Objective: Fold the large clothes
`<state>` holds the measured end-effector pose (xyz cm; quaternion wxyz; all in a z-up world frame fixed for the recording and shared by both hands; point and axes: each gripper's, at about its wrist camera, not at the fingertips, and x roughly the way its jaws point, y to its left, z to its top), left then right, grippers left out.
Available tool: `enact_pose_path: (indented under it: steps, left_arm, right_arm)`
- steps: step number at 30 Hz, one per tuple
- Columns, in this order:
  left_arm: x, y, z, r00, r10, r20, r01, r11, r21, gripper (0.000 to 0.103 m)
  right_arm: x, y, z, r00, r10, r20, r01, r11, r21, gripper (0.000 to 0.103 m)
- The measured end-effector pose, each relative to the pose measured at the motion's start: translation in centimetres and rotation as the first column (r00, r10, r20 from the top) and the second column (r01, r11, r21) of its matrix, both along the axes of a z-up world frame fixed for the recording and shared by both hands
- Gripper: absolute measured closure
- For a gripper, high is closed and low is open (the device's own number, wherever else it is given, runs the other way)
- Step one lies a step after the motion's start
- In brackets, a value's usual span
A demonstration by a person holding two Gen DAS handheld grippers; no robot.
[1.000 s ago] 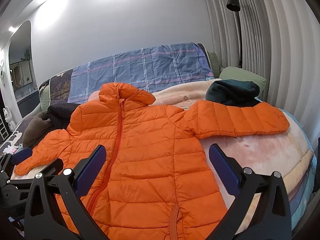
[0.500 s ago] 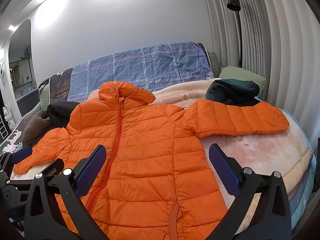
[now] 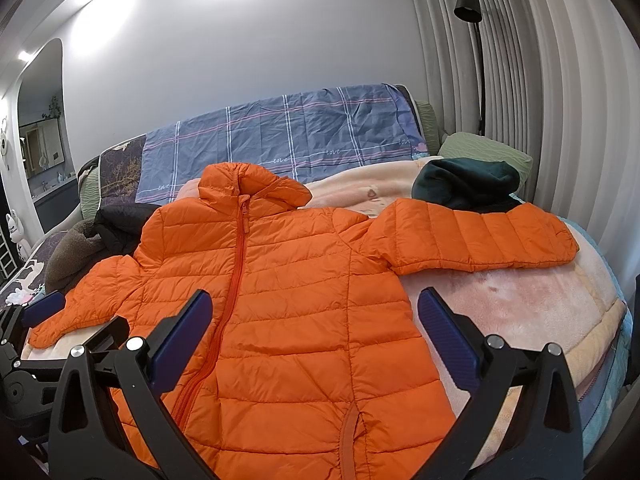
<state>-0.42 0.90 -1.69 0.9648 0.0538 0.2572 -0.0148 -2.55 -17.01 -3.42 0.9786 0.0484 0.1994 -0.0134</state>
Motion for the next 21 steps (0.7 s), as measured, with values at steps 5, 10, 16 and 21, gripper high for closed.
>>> enact_pose_path:
  steps: [5, 10, 16, 21]
  left_arm:
    - [0.05, 0.02, 0.08, 1.000, -0.003, 0.001, 0.003, 1.000, 0.004, 0.002]
    - [0.06, 0.00, 0.07, 1.000, -0.004, 0.004, 0.004, 1.000, 0.006, 0.002]
    - [0.10, -0.05, 0.10, 1.000, -0.004, 0.007, 0.004, 1.000, 0.009, 0.002]
    - [0.21, -0.20, 0.17, 1.000, -0.008, 0.008, 0.007, 1.000, 0.012, 0.002]
  right_arm:
    - [-0.01, 0.00, 0.00, 1.000, 0.000, 0.001, 0.000, 1.000, 0.000, 0.001]
    - [-0.03, -0.02, 0.00, 1.000, 0.000, 0.001, 0.000, 1.000, 0.000, 0.001]
    - [-0.04, -0.01, 0.08, 1.000, -0.001, 0.002, 0.001, 1.000, 0.000, 0.001]
    - [-0.06, -0.01, 0.08, 1.000, -0.001, 0.002, 0.001, 1.000, 0.000, 0.001]
